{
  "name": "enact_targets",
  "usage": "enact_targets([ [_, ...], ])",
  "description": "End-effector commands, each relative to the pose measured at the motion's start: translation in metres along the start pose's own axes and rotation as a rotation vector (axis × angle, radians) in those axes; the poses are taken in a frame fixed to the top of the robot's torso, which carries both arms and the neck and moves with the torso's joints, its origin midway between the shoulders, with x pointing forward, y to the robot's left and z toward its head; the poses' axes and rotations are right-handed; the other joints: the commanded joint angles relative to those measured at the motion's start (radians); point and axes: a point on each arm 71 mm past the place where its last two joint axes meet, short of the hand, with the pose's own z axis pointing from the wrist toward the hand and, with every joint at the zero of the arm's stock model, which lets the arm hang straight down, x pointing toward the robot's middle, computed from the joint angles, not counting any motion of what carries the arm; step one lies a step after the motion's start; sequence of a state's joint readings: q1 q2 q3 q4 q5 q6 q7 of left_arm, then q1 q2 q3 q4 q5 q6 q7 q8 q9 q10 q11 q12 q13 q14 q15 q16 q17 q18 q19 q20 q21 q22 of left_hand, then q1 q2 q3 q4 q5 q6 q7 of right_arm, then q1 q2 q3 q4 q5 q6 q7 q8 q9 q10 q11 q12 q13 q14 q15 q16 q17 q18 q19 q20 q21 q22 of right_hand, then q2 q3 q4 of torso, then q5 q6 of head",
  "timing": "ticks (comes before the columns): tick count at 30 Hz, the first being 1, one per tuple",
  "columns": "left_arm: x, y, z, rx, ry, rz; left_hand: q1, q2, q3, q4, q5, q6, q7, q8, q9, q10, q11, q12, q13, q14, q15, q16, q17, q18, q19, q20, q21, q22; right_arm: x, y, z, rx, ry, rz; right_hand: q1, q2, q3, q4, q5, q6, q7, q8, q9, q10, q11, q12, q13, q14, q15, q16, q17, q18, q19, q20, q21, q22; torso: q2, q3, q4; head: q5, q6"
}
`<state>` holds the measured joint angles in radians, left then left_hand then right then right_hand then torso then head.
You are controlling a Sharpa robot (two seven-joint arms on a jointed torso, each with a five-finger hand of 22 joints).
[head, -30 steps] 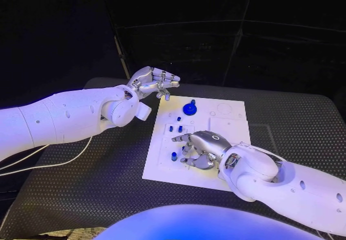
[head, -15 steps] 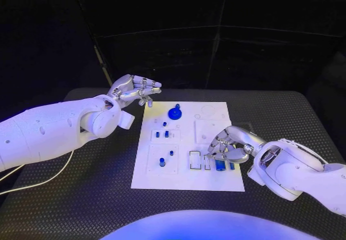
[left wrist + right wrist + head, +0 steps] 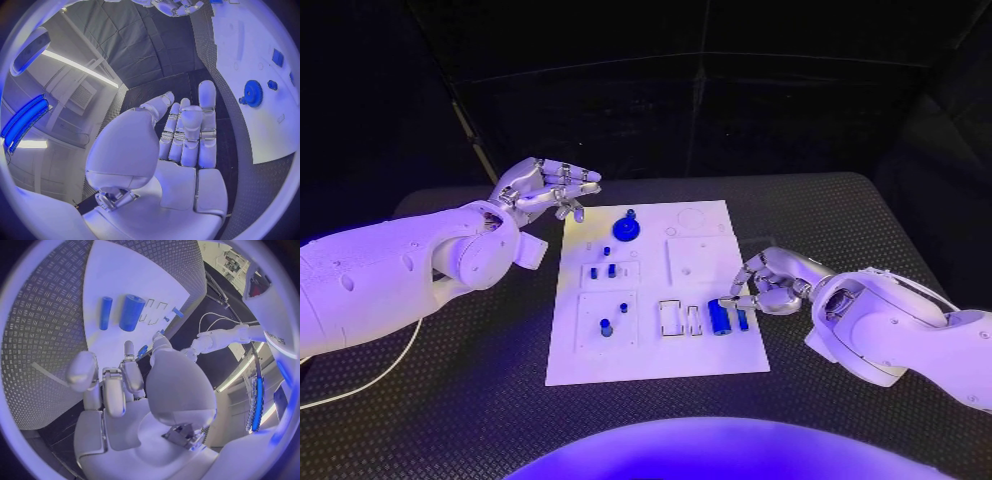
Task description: Assemble the parts on the task board
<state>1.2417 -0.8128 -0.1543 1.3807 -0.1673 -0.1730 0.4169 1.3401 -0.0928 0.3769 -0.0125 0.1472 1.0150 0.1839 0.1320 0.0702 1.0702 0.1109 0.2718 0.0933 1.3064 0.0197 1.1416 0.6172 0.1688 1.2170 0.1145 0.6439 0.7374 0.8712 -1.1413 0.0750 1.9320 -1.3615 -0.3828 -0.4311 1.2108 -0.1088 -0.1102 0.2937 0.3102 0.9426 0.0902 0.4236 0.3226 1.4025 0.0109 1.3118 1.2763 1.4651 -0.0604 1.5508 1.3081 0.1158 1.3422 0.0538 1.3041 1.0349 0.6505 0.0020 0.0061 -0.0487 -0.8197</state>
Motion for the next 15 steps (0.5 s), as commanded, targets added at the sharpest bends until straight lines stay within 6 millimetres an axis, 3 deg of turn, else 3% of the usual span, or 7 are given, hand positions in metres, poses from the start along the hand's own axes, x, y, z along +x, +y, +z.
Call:
enact_targets([
  [1, 0.001, -0.001, 0.0, 0.005, 0.009, -0.008, -0.001, 0.007, -0.006, 0.0, -0.003, -0.007, -0.001, 0.006, 0.0, -0.007, -0.003, 0.006, 0.001, -0.006, -0.001, -0.006, -0.001, 0.014, -0.006, 0.003, -0.006, -0.001, 0.002, 0.002, 0.001, 0.02, -0.013, -0.134, -0.019, 0.004, -0.017, 0.0, -0.011, -0.009, -0.001, 0.01, 0.008, 0.012, 0.001, 0.012, 0.013, 0.095, 0.005, -0.001, 0.212, -0.019, 0.006, 0.0, 0.007, 0.011, 0.001, -0.0008, 0.0004, -0.007, 0.001],
  [5, 0.001, -0.001, -0.001, 0.005, 0.009, -0.008, -0.001, 0.007, -0.006, 0.0, -0.003, -0.007, -0.001, 0.006, 0.0, -0.007, -0.003, 0.006, 0.001, -0.006, -0.001, -0.006, -0.001, 0.014, -0.006, 0.003, -0.006, -0.001, 0.005, 0.003, 0.004, 0.021, -0.005, -0.171, -0.026, 0.008, -0.025, 0.0, -0.014, -0.011, -0.002, 0.015, 0.013, 0.012, 0.0, 0.014, 0.016, 0.095, 0.005, -0.002, 0.211, -0.019, 0.007, 0.0, 0.01, 0.016, 0.002, -0.0007, 0.0018, -0.008, -0.002],
  [10, 0.0, -0.001, -0.001, 0.004, 0.007, -0.008, -0.001, 0.007, -0.007, 0.0, -0.004, -0.007, -0.001, 0.007, 0.0, -0.008, -0.003, 0.008, 0.001, -0.007, -0.001, -0.005, -0.001, 0.014, -0.005, 0.003, -0.006, -0.001, 0.008, 0.006, 0.006, 0.015, 0.002, -0.184, -0.029, 0.01, -0.028, 0.0, -0.014, -0.011, -0.003, 0.019, 0.016, 0.012, 0.0, 0.014, 0.017, 0.095, 0.005, -0.002, 0.211, -0.02, 0.008, 0.0, 0.012, 0.019, 0.002, 0.0001, -0.0013, -0.005, -0.004],
  [15, 0.0, -0.001, -0.001, 0.004, 0.009, -0.008, -0.001, 0.007, -0.007, 0.0, -0.004, -0.007, -0.001, 0.007, 0.0, -0.008, -0.003, 0.008, 0.001, -0.007, -0.001, -0.005, -0.001, 0.014, -0.005, 0.003, -0.006, -0.001, 0.012, 0.008, 0.009, 0.012, 0.012, -0.189, -0.03, 0.013, -0.032, 0.0, -0.012, -0.009, -0.004, 0.026, 0.021, 0.012, -0.001, 0.015, 0.019, 0.095, 0.004, -0.002, 0.211, -0.02, 0.008, -0.001, 0.013, 0.021, 0.002, -0.0006, 0.0012, -0.008, -0.007],
])
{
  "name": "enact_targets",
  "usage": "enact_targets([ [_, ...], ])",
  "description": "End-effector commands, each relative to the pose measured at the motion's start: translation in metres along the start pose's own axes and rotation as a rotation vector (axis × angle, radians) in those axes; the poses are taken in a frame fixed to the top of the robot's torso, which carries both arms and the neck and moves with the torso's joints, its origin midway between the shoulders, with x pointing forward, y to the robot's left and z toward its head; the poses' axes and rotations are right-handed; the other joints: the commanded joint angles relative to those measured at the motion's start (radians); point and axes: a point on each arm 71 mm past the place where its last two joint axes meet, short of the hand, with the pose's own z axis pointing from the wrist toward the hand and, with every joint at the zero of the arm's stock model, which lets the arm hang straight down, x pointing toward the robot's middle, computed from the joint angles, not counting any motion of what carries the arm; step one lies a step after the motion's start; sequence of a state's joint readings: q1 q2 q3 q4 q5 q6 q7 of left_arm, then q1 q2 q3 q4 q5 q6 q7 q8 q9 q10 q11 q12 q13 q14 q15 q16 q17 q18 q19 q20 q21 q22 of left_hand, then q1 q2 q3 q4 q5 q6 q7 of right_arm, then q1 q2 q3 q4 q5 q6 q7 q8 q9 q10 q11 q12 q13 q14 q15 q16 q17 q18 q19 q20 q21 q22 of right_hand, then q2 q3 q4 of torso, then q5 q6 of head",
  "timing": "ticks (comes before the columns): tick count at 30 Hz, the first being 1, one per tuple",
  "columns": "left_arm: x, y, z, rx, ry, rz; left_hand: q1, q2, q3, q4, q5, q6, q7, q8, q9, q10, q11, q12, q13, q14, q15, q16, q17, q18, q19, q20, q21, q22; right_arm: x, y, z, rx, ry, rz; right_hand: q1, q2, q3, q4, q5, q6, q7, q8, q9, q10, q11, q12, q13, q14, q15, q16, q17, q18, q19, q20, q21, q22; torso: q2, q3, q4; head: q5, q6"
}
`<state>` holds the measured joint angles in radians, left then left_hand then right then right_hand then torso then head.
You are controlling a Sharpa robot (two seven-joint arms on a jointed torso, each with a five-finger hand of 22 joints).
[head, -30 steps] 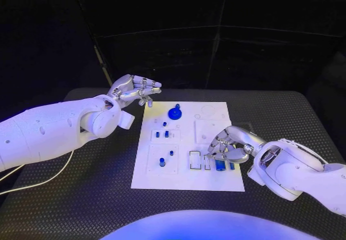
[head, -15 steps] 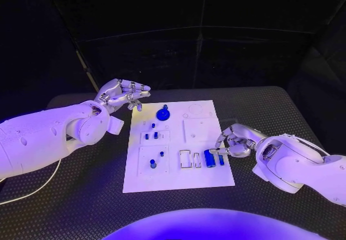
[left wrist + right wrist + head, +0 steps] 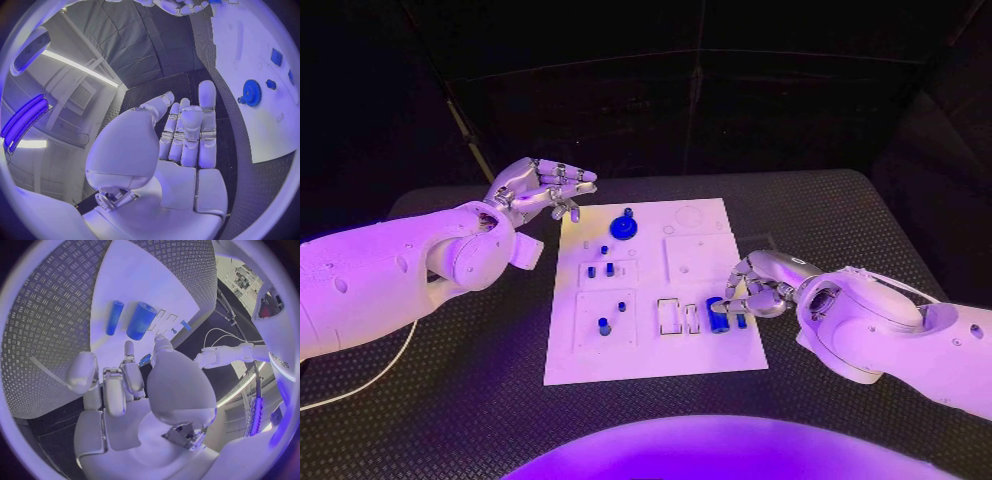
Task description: Assemble the parts on the task board
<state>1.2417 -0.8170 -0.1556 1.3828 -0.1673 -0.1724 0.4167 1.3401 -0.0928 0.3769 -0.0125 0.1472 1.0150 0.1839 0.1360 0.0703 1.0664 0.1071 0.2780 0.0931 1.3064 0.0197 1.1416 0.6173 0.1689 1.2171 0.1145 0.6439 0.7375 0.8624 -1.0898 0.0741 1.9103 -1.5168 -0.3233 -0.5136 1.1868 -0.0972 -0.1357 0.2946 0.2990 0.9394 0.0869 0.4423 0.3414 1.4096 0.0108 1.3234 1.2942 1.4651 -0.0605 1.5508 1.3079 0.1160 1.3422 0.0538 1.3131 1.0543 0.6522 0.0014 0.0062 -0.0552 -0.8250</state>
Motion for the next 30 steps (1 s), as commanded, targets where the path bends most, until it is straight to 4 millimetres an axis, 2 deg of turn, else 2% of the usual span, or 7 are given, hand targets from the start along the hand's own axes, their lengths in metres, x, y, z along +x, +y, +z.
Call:
enact_targets([
  [1, 0.001, -0.001, 0.0, 0.006, 0.01, -0.009, -0.001, 0.007, -0.007, 0.0, -0.004, -0.007, -0.001, 0.003, 0.0, -0.004, 0.001, 0.002, 0.001, -0.007, -0.001, -0.006, -0.001, 0.013, -0.006, 0.003, -0.006, -0.002, 0.002, 0.0, 0.001, 0.008, 0.011, -0.048, -0.006, 0.002, -0.007, -0.001, 0.0, -0.005, -0.001, 0.008, 0.003, 0.005, -0.001, 0.004, 0.001, 0.095, 0.004, -0.001, 0.212, -0.02, 0.008, -0.001, 0.004, 0.001, 0.0, -0.0001, 0.001, -0.001, -0.002],
  [7, 0.001, -0.001, 0.0, 0.006, 0.01, -0.009, -0.001, 0.007, -0.007, 0.0, -0.004, -0.007, -0.001, 0.003, 0.0, -0.004, 0.001, 0.002, 0.001, -0.007, -0.001, -0.006, -0.001, 0.013, -0.006, 0.003, -0.006, -0.002, 0.008, 0.0, 0.004, 0.015, 0.039, -0.07, -0.006, 0.003, -0.01, -0.001, 0.0, -0.003, -0.003, 0.014, 0.009, 0.003, -0.002, 0.002, 0.0, 0.094, 0.003, -0.003, 0.209, -0.02, 0.007, -0.001, 0.004, 0.001, -0.002, -0.0005, 0.0005, 0.0, -0.006],
  [19, 0.001, -0.001, 0.0, 0.002, 0.009, -0.017, -0.001, 0.007, -0.007, 0.0, -0.004, -0.007, -0.001, 0.003, 0.0, -0.004, 0.001, 0.002, 0.001, -0.007, -0.001, -0.006, -0.001, 0.013, -0.006, 0.003, -0.006, -0.002, 0.026, 0.001, 0.007, 0.019, 0.087, -0.095, -0.01, 0.01, -0.014, -0.001, -0.001, -0.002, -0.005, 0.024, 0.019, 0.004, -0.004, 0.005, 0.005, 0.094, 0.002, -0.004, 0.206, -0.02, 0.005, -0.003, 0.004, 0.001, -0.001, -0.0006, 0.0014, 0.001, -0.006],
  [24, 0.002, -0.001, 0.001, 0.0, 0.009, -0.024, -0.001, 0.007, -0.007, 0.0, -0.004, -0.007, -0.001, 0.003, 0.0, -0.004, 0.001, 0.002, 0.001, -0.007, -0.001, -0.006, -0.001, 0.013, -0.006, 0.003, -0.006, -0.002, 0.03, 0.001, 0.01, 0.019, 0.09, -0.108, -0.01, 0.02, -0.014, -0.001, 0.003, -0.004, -0.006, 0.029, 0.026, 0.005, -0.005, 0.007, 0.008, 0.094, 0.001, -0.004, 0.206, -0.02, 0.005, -0.003, 0.005, 0.003, 0.0, -0.0003, 0.0024, 0.002, -0.007],
  [30, 0.001, 0.0, 0.0, -0.001, 0.007, -0.025, -0.001, 0.007, -0.007, 0.0, -0.004, -0.007, -0.001, 0.003, 0.0, -0.004, 0.001, 0.002, 0.001, -0.007, -0.001, -0.006, -0.001, 0.013, -0.006, 0.003, -0.006, -0.002, 0.031, 0.001, 0.013, 0.024, 0.077, -0.11, 0.006, 0.048, -0.013, -0.004, 0.036, -0.012, -0.008, 0.043, 0.046, 0.007, -0.008, 0.012, 0.016, 0.094, -0.001, -0.003, 0.208, -0.021, 0.005, -0.005, 0.007, 0.007, 0.0, -0.0003, 0.0015, 0.004, -0.008],
])
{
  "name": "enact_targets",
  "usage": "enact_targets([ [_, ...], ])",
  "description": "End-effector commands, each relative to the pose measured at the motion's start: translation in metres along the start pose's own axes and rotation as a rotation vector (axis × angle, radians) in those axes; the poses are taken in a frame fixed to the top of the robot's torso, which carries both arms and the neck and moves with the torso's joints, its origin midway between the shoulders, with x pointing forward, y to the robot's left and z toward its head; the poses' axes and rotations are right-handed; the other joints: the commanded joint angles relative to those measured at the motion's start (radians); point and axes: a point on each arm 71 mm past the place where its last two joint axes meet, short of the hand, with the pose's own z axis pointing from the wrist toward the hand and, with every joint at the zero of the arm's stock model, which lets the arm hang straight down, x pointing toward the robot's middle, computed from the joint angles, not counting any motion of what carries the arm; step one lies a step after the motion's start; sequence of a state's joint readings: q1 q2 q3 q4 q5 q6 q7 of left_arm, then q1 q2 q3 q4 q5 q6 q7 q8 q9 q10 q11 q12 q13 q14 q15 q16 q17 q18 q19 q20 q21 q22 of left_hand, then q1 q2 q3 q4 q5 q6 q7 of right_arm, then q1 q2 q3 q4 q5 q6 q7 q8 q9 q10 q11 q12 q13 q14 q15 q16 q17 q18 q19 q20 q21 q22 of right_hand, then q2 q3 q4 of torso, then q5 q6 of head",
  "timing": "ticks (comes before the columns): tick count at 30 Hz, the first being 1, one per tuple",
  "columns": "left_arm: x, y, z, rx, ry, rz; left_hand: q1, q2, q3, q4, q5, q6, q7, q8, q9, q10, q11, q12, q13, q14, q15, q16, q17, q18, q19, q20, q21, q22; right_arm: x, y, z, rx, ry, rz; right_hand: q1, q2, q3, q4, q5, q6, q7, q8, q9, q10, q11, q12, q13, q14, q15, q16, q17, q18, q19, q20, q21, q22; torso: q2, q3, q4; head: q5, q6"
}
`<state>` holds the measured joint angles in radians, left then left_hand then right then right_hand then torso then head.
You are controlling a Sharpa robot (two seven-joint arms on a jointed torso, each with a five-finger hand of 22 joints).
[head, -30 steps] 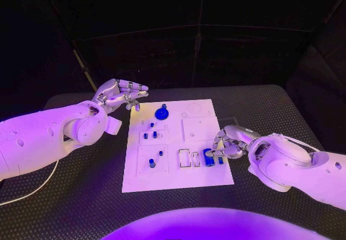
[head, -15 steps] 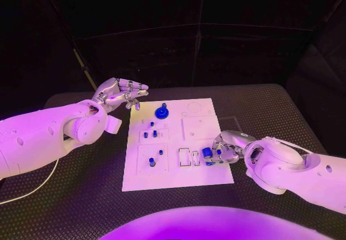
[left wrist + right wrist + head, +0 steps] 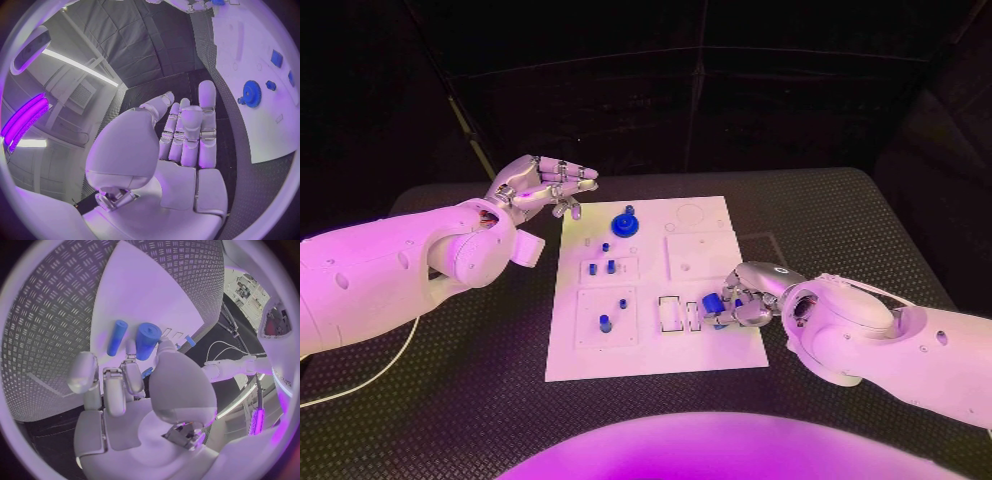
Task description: Assemble the parts on the task board
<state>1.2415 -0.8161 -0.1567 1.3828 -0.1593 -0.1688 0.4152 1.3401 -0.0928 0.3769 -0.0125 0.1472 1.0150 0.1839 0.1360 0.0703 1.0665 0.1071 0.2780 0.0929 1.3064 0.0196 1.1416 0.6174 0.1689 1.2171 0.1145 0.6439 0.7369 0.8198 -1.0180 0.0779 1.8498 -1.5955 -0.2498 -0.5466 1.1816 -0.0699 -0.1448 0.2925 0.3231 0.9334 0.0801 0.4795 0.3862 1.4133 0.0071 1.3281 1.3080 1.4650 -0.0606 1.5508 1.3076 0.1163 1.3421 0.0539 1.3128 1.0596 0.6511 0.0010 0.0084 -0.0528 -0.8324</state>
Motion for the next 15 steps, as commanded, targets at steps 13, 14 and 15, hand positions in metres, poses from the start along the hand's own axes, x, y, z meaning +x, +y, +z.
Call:
enact_targets([
  [13, 0.0, 0.0, 0.0, 0.0, 0.006, -0.017, -0.002, 0.008, -0.008, 0.0, -0.004, -0.008, -0.001, 0.004, 0.0, -0.005, 0.001, 0.003, 0.002, -0.007, 0.0, -0.005, -0.002, 0.013, -0.005, 0.003, -0.007, -0.001, -0.003, 0.002, -0.01, 0.009, -0.067, 0.107, 0.083, 0.067, 0.003, -0.005, 0.188, -0.012, -0.008, 0.022, 0.036, 0.024, -0.01, 0.035, 0.038, 0.096, -0.007, 0.0, 0.217, -0.022, 0.007, -0.011, 0.014, 0.013, 0.0, 0.0011, -0.0018, 0.005, 0.002],
  [14, 0.0, 0.0, 0.0, -0.001, 0.006, -0.018, -0.003, 0.008, -0.01, 0.001, -0.004, -0.009, -0.001, 0.005, 0.0, -0.006, 0.001, 0.005, 0.002, -0.007, 0.0, -0.005, -0.002, 0.013, -0.005, 0.004, -0.008, -0.002, -0.003, 0.004, -0.011, 0.006, -0.072, 0.125, 0.086, 0.068, 0.003, -0.004, 0.198, -0.012, -0.008, 0.022, 0.038, 0.025, -0.011, 0.036, 0.04, 0.096, -0.007, 0.0, 0.217, -0.022, 0.008, -0.011, 0.015, 0.015, 0.0, 0.0009, -0.0017, 0.004, 0.002],
  [15, 0.0, 0.0, 0.0, -0.002, 0.007, -0.018, -0.003, 0.008, -0.01, 0.001, -0.004, -0.009, -0.001, 0.005, 0.0, -0.006, 0.001, 0.005, 0.002, -0.007, 0.0, -0.005, -0.002, 0.013, -0.005, 0.004, -0.008, -0.002, -0.004, 0.006, -0.012, 0.002, -0.075, 0.142, 0.09, 0.07, 0.004, -0.004, 0.212, -0.012, -0.009, 0.022, 0.039, 0.025, -0.011, 0.036, 0.041, 0.096, -0.008, 0.0, 0.217, -0.023, 0.008, -0.011, 0.015, 0.015, -0.001, 0.001, -0.0018, 0.003, 0.002],
])
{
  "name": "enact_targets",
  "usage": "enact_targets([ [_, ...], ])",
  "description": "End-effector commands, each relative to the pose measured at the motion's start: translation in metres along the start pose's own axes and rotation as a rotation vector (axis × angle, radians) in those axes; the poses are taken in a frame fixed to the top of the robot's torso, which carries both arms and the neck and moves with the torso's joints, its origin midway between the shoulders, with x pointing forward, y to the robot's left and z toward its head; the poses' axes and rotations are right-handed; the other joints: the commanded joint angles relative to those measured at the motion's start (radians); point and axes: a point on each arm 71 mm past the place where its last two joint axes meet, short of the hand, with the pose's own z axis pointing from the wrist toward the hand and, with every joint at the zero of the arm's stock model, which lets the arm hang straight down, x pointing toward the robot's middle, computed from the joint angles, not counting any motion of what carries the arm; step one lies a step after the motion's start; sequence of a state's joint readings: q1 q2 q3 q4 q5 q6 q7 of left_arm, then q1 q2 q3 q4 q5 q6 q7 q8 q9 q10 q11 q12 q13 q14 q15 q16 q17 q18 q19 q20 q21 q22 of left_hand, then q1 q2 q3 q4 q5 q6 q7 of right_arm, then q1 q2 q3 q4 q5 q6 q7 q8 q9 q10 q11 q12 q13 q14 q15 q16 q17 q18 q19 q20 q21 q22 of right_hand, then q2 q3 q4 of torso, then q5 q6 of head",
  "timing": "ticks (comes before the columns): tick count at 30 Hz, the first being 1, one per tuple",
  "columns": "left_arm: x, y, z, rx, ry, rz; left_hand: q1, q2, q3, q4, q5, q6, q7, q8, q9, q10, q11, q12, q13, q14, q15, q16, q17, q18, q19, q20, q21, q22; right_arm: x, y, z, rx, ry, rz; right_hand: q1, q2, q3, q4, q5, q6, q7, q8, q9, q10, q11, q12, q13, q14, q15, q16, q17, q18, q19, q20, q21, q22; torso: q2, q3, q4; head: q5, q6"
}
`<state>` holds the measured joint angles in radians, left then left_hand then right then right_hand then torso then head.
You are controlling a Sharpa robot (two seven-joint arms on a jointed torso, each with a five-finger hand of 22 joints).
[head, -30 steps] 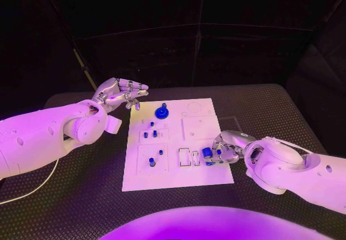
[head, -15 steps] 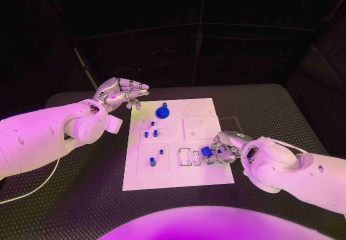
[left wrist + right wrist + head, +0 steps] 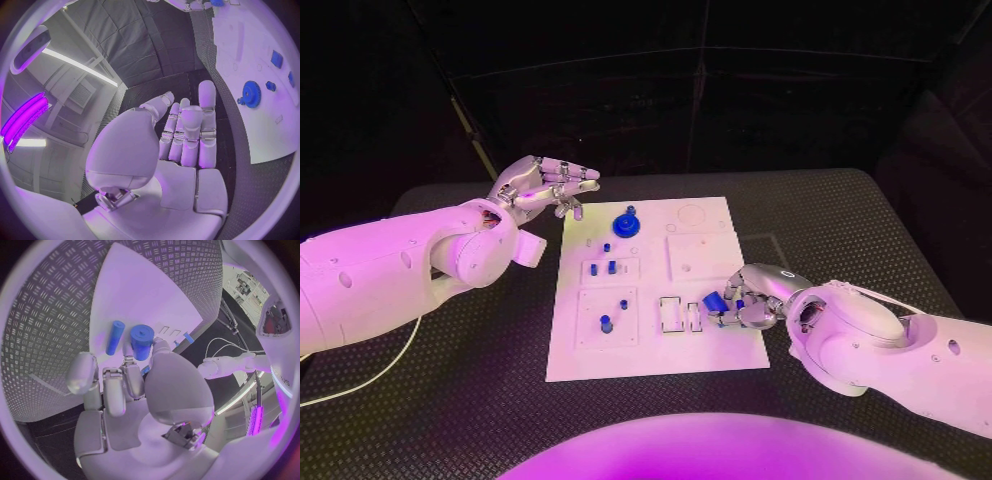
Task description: Assemble the parts on the task board
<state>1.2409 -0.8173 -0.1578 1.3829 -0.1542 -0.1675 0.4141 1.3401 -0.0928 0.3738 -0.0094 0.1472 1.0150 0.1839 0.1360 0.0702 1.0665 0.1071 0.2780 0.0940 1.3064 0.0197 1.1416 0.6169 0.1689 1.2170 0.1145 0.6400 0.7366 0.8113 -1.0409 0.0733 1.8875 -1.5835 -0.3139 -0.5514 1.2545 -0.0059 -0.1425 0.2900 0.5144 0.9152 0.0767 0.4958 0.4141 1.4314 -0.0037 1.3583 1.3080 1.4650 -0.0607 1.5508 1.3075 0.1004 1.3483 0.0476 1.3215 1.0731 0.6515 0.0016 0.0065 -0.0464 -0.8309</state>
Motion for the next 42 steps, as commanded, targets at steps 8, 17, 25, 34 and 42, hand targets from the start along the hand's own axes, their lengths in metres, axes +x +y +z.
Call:
enact_targets([
  [8, 0.001, 0.001, 0.0, -0.004, 0.01, -0.014, -0.003, 0.01, -0.006, -0.001, -0.003, -0.009, -0.001, 0.005, 0.0, -0.007, 0.001, 0.005, 0.001, -0.008, 0.0, -0.006, -0.003, 0.013, -0.005, 0.004, -0.004, -0.002, -0.006, 0.016, -0.009, -0.024, -0.071, 0.188, 0.018, 0.011, -0.003, 0.001, 0.085, 0.007, -0.007, 0.003, 0.019, 0.011, -0.002, 0.009, 0.047, 0.096, -0.009, 0.001, 0.219, -0.008, 0.004, -0.006, 0.01, 0.008, -0.001, -0.0001, 0.0002, -0.001, 0.005],
  [17, 0.003, 0.002, -0.001, -0.005, 0.015, -0.017, -0.002, 0.011, -0.006, -0.001, -0.003, -0.009, -0.001, 0.006, 0.0, -0.007, 0.001, 0.006, 0.001, -0.008, 0.0, -0.005, -0.002, 0.014, -0.005, 0.004, -0.004, -0.002, 0.002, 0.029, -0.003, -0.046, -0.012, 0.21, -0.007, 0.013, -0.016, 0.003, 0.082, 0.011, -0.006, 0.001, 0.024, 0.011, -0.002, 0.007, 0.047, 0.096, -0.009, 0.0, 0.218, -0.008, 0.004, -0.007, 0.011, 0.01, 0.001, -0.0012, 0.0015, 0.001, 0.003],
  [25, 0.003, 0.002, -0.001, -0.005, 0.014, -0.016, -0.001, 0.012, -0.006, -0.002, -0.003, -0.009, -0.001, 0.006, 0.0, -0.008, 0.001, 0.007, 0.001, -0.008, 0.0, -0.005, -0.002, 0.014, -0.005, 0.004, -0.004, -0.002, 0.011, 0.041, 0.004, -0.058, 0.064, 0.185, -0.035, 0.018, -0.034, 0.003, 0.025, 0.013, -0.007, -0.003, 0.03, 0.008, -0.002, 0.001, 0.043, 0.095, -0.009, -0.001, 0.215, -0.007, 0.003, -0.006, 0.01, 0.009, 0.002, -0.0008, 0.0016, 0.005, 0.002],
  [34, 0.004, 0.001, -0.001, -0.004, 0.015, -0.017, -0.001, 0.012, -0.006, -0.002, -0.003, -0.009, -0.001, 0.006, 0.0, -0.008, 0.001, 0.007, 0.001, -0.008, 0.0, -0.005, -0.002, 0.014, -0.005, 0.004, -0.004, -0.002, 0.016, 0.048, 0.01, -0.06, 0.087, 0.179, -0.053, 0.013, -0.054, 0.003, -0.011, 0.016, -0.007, -0.005, 0.037, 0.007, -0.002, -0.002, 0.042, 0.095, -0.009, -0.002, 0.213, -0.007, 0.002, -0.006, 0.01, 0.009, 0.001, -0.0004, -0.0002, 0.004, 0.0],
  [42, 0.004, 0.001, -0.001, -0.005, 0.015, -0.017, -0.001, 0.012, -0.006, -0.002, -0.003, -0.009, -0.001, 0.006, 0.0, -0.008, 0.001, 0.007, 0.001, -0.008, 0.0, -0.005, -0.002, 0.014, -0.005, 0.004, -0.004, -0.002, 0.016, 0.047, 0.014, -0.048, 0.068, 0.186, -0.104, -0.011, -0.096, 0.003, -0.214, 0.01, -0.004, -0.011, 0.052, -0.015, 0.002, -0.04, 0.01, 0.089, -0.006, -0.014, 0.188, -0.005, -0.009, -0.004, -0.001, -0.007, -0.001, -0.0006, 0.001, 0.008, -0.003],
])
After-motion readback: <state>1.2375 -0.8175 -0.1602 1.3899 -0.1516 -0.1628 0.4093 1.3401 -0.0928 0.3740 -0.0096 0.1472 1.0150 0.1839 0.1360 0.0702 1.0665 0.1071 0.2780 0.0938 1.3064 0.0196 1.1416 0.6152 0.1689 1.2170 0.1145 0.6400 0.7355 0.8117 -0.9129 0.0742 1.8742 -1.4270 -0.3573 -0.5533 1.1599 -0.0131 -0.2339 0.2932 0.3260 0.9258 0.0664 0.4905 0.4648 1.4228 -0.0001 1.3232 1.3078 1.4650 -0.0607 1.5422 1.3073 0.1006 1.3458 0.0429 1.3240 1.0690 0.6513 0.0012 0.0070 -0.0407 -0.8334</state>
